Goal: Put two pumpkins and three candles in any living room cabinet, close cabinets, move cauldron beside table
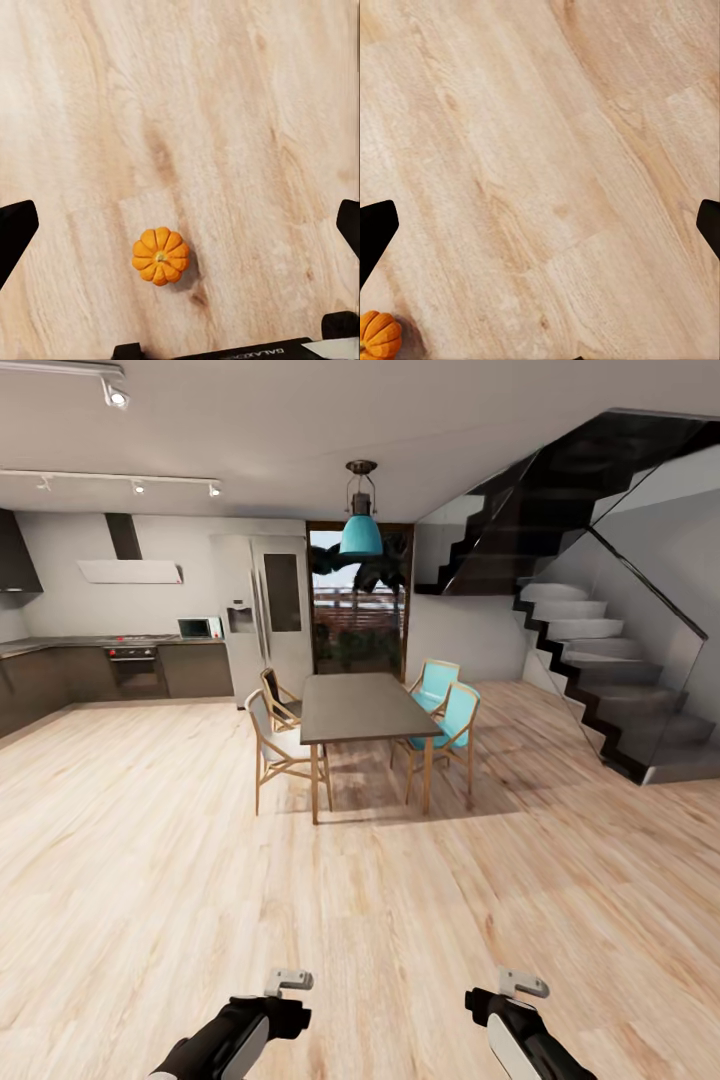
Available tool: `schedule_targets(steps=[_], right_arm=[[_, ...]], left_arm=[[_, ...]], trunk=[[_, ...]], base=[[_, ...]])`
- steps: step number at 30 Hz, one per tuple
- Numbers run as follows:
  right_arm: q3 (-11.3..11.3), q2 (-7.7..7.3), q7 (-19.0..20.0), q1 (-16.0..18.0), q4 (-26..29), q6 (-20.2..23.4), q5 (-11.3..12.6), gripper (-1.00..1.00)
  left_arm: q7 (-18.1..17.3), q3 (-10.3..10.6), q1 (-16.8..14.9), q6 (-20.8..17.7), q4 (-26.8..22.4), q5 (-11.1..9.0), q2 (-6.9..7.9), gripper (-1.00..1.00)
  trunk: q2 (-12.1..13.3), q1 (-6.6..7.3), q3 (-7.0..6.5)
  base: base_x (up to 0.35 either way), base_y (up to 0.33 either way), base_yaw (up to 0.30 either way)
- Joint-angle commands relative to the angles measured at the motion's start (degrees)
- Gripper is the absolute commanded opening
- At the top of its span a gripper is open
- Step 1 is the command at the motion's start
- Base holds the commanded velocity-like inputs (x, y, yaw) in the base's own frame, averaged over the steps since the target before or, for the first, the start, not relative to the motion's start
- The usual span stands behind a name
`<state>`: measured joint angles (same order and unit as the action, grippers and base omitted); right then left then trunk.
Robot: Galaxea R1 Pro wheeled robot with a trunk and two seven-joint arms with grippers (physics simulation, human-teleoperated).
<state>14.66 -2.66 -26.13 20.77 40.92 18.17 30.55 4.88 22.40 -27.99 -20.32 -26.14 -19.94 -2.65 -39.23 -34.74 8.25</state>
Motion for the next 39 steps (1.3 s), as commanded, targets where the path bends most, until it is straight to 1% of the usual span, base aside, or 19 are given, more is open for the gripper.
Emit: schedule_targets(steps=[1,3,7,10,17,22,24,27,28,30,32,33,34,35,36,38,39], right_arm=[[0.37,-0.1,-0.5,0.05,0.09,0.22,0.43,1.0],[0.37,-0.13,-0.5,0.06,0.07,0.21,0.44,1.0],[0.32,-0.14,-0.5,0.06,0.04,0.2,0.45,1.0],[0.3,-0.2,-0.5,0.06,0.04,0.2,0.46,1.0],[0.29,-0.35,-0.37,0.06,0.04,0.05,0.48,1.0],[0.28,-0.24,-0.34,0.04,0.04,0.07,0.47,1.0],[0.28,-0.31,-0.29,0.05,0.04,0.09,0.47,1.0],[0.28,-0.33,-0.26,0.04,0.05,0.1,0.47,1.0],[0.3,-0.31,-0.25,0.05,0.07,0.11,0.47,1.0],[0.3,-0.23,-0.25,0.06,0.1,0.11,0.49,1.0],[0.31,-0.2,-0.24,0.06,0.11,0.11,0.5,1.0],[0.33,-0.2,-0.24,0.04,0.11,0.11,0.52,1.0],[0.34,-0.21,-0.24,0.03,0.12,0.11,0.53,1.0],[0.35,-0.22,-0.21,0.01,0.12,0.11,0.54,1.0],[0.35,-0.22,-0.11,0.0,0.12,0.11,0.54,1.0],[0.36,-0.29,1.13,-0.01,0.12,0.11,0.5,1.0],[0.36,-0.32,1.58,-0.02,0.12,0.11,0.49,1.0]], left_arm=[[0.47,0.47,-0.05,-0.21,-0.14,-1.01,0.06,1.0],[0.39,0.54,-0.05,-0.19,-0.2,-1.81,0.05,1.0],[0.26,0.61,-0.05,-0.18,-0.37,-2.43,0.09,1.0],[0.24,0.62,-0.05,-0.19,-0.42,-2.56,0.09,1.0],[0.29,0.59,-0.05,-0.26,-0.51,-2.66,0.12,1.0],[0.28,0.38,0.04,-0.15,-0.23,-2.89,0.17,1.0],[0.25,0.35,0.21,0.15,-0.19,-3.68,0.27,1.0],[0.18,0.42,0.39,0.42,-0.11,-6.04,0.45,1.0],[0.15,0.42,0.41,0.44,-0.08,-6.43,0.49,1.0],[0.09,0.44,0.45,0.7,-0.01,-8.0,0.57,1.0],[0.07,0.44,0.46,0.96,0.02,-8.96,0.59,1.0],[0.06,0.42,0.45,1.34,0.47,-10.17,0.6,1.0],[0.06,0.41,0.44,1.6,0.96,-10.83,0.61,1.0],[0.05,0.39,0.42,2.29,2.4,-11.98,0.6,1.0],[0.05,0.39,0.4,2.73,3.35,-12.42,0.61,1.0],[0.08,0.37,0.23,4.59,6.95,-13.45,0.62,1.0],[0.11,0.37,0.19,4.94,7.59,-13.61,0.64,1.0]], trunk=[[-0.08,-0.02,0.1],[-0.08,-0.02,0.1],[-0.08,-0.02,0.1],[-1.28,-0.68,0.64],[-1.28,-0.68,0.64],[-3.29,-1.78,1.53],[-4.09,-2.22,1.89],[-5.29,-2.88,2.43],[-5.69,-3.1,2.61],[-6.5,-3.54,2.97],[-7.3,-3.97,3.33],[-7.7,-4.19,3.51],[-8.1,-4.41,3.69],[-8.5,-4.63,3.87],[-8.9,-4.85,4.05],[-9.7,-5.29,4.41],[-10.11,-5.51,4.59]], base=[[0.04,-0.003,0.0],[0.026,-0.002,0.0],[0.01,-0.001,0.0],[0.003,0.0,0.0],[0.0,0.0,0.0],[0.0,0.0,0.0],[0.0,0.0,0.0],[0.0,0.0,0.0],[0.0,0.0,0.0],[0.0,0.0,0.0],[0.0,0.0,0.0],[0.0,0.0,0.0],[0.0,0.0,0.0],[0.0,0.0,0.0],[0.0,0.0,0.0],[0.0,0.0,0.0],[0.0,0.0,0.0]])
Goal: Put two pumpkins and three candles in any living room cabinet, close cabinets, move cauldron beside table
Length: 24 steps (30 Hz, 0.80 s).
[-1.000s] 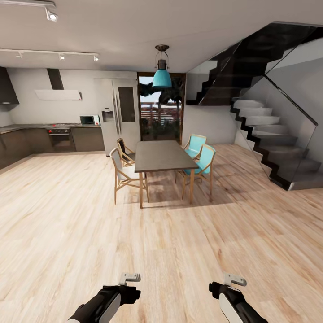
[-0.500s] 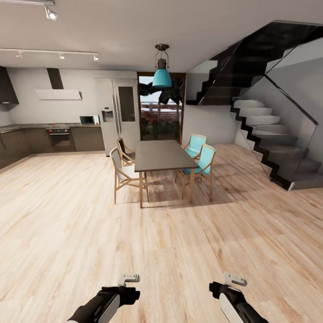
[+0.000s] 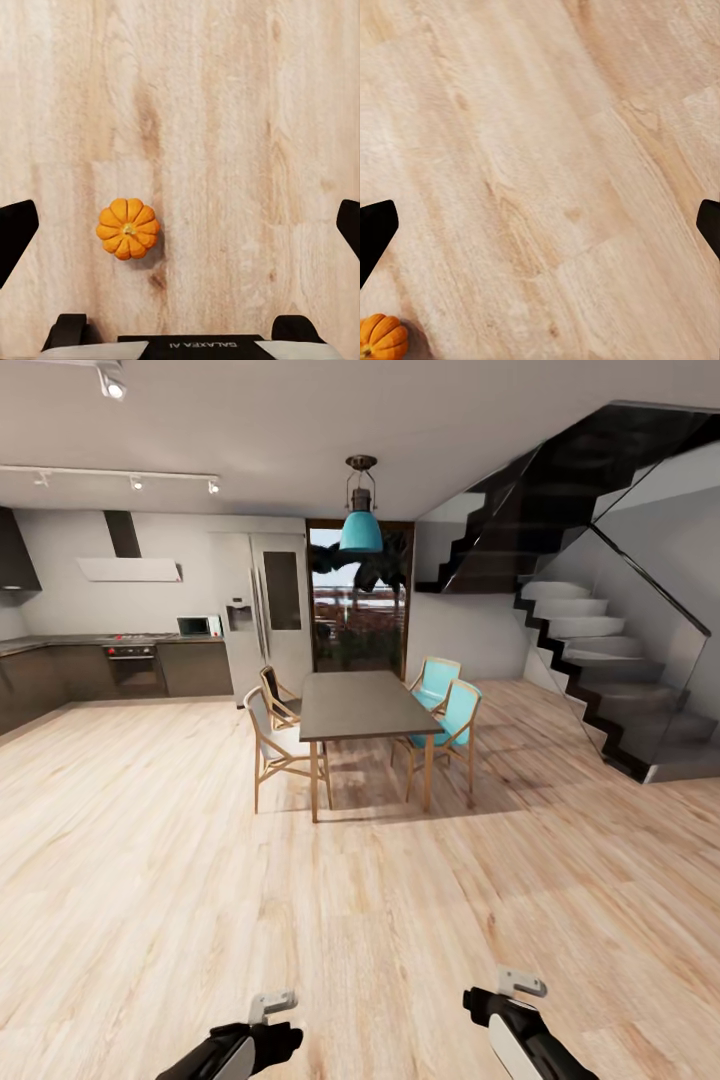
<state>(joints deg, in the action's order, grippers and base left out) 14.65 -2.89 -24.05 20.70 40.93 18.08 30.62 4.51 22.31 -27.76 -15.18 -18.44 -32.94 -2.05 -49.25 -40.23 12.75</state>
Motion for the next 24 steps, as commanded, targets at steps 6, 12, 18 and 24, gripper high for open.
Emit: schedule_targets(steps=[6,12,18,24], right_arm=[[0.39,-0.17,1.83,0.04,0.11,0.23,0.32,1.0],[0.6,0.05,2.13,0.04,0.11,0.37,-0.21,1.0],[0.7,0.07,2.18,0.04,0.11,0.45,-0.24,1.0],[0.62,0.02,2.2,0.04,0.11,0.41,-0.21,1.0]], left_arm=[[1.06,0.42,-0.18,1.12,2.18,-1.18,0.11,1.0],[4.28,-0.19,-0.23,1.2,2.49,-1.57,0.31,1.0],[8.11,-1.91,-0.19,1.26,2.4,-1.79,0.4,1.0],[8.45,-2.08,-0.12,1.23,1.93,-1.79,0.39,1.0]], trunk=[[-2.49,-1.33,1.17],[-4.89,-2.65,2.24],[-7.3,-3.97,3.32],[-9.71,-5.29,4.4]], base=[[0.0,0.0,0.0],[0.0,0.0,0.0],[0.0,0.0,0.0],[0.0,0.0,0.0]])
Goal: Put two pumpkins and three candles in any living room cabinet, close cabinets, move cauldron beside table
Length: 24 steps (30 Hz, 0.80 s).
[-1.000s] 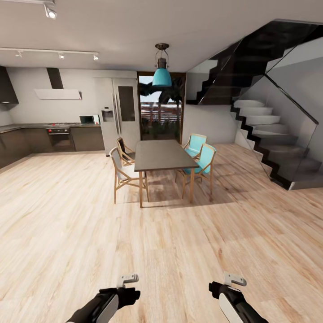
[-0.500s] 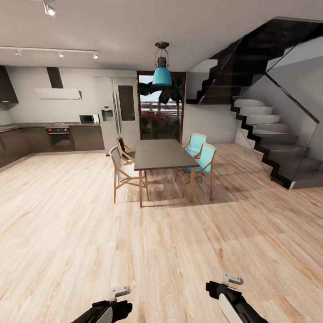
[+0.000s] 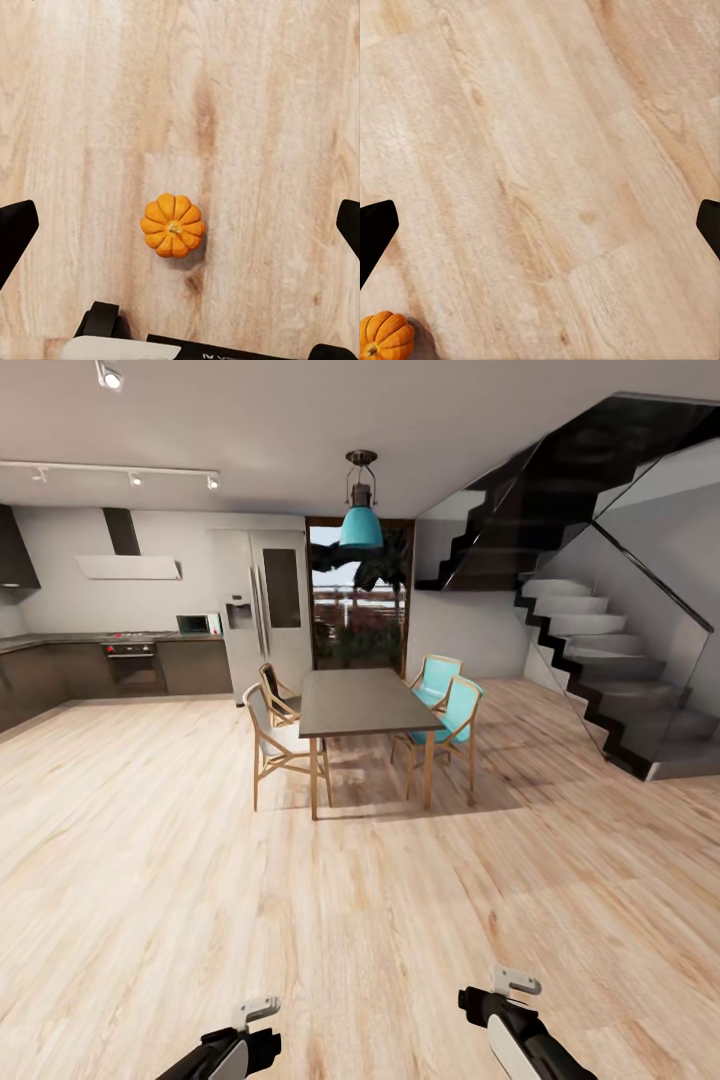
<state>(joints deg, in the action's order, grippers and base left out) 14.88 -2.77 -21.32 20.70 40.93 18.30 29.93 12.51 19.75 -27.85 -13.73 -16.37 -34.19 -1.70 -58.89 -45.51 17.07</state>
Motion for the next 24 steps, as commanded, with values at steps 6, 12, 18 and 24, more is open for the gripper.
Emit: schedule_targets(steps=[6,12,18,24], right_arm=[[0.25,-0.23,-0.49,0.05,0.11,0.08,0.65,1.0],[0.76,-0.13,-0.48,0.05,0.16,-0.51,0.48,1.0],[0.88,-0.05,-0.48,0.05,0.27,-0.5,0.32,1.0],[0.86,-0.04,-0.45,0.05,0.29,-0.7,0.31,1.0]], left_arm=[[0.06,0.42,-0.01,-0.63,-0.23,-0.59,0.09,1.0],[-1.87,0.46,-0.03,-1.17,0.27,-0.47,0.12,1.0],[-2.19,0.47,-0.09,-1.29,0.37,-0.37,0.12,1.0],[-2.49,0.53,-0.1,-1.34,0.38,-0.35,0.12,1.0]], trunk=[[-2.47,-1.33,1.16],[-4.88,-2.65,2.23],[-7.29,-3.97,3.31],[-9.69,-5.28,4.39]], base=[[0.0,0.0,0.0],[0.0,0.0,0.0],[0.0,0.0,0.0],[0.0,0.0,0.0]])
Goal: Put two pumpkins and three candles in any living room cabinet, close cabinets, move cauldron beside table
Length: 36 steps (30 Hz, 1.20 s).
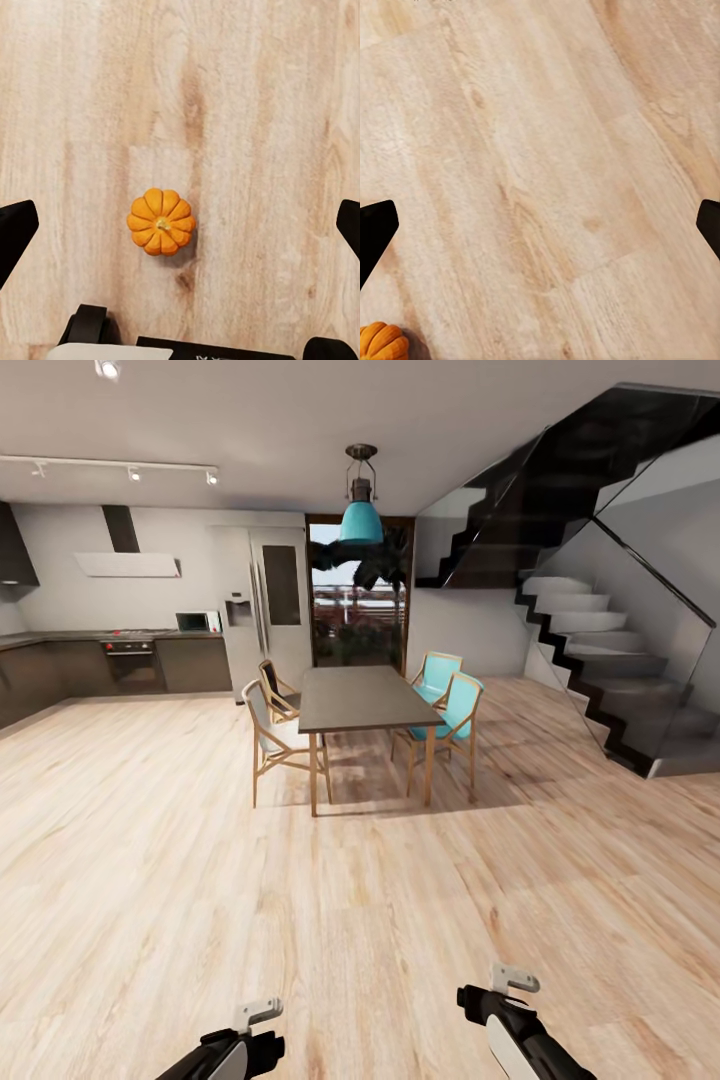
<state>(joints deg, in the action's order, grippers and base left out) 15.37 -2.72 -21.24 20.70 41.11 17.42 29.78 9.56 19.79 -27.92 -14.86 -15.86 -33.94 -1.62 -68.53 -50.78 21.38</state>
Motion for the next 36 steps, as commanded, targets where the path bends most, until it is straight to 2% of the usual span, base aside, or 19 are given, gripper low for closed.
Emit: schedule_targets(steps=[1,18,27,36], right_arm=[[0.41,-0.09,-0.52,0.05,0.11,0.14,0.46,1.0],[0.44,-0.09,-0.47,0.05,0.11,0.07,0.46,1.0],[0.45,-0.08,-0.47,0.05,0.11,0.07,0.46,1.0],[0.47,-0.09,-0.47,0.05,0.08,0.07,0.46,1.0]], left_arm=[[0.3,0.49,-0.03,-0.21,-0.13,-0.58,0.04,1.0],[0.02,0.51,-0.01,-0.35,-0.13,-0.43,0.04,1.0],[-0.04,0.57,0.02,-0.35,-0.15,-0.27,0.04,1.0],[0.02,0.79,0.02,-0.35,-0.14,-0.17,0.0,1.0]], trunk=[[-0.46,-0.23,0.25],[-7.28,-3.96,2.39],[-7.28,-3.96,2.04],[-7.28,-3.96,2.02]], base=[[0.0,0.0,0.0],[0.0,0.0,-0.172],[-0.009,-0.002,-0.123],[-0.163,-0.103,-0.008]])
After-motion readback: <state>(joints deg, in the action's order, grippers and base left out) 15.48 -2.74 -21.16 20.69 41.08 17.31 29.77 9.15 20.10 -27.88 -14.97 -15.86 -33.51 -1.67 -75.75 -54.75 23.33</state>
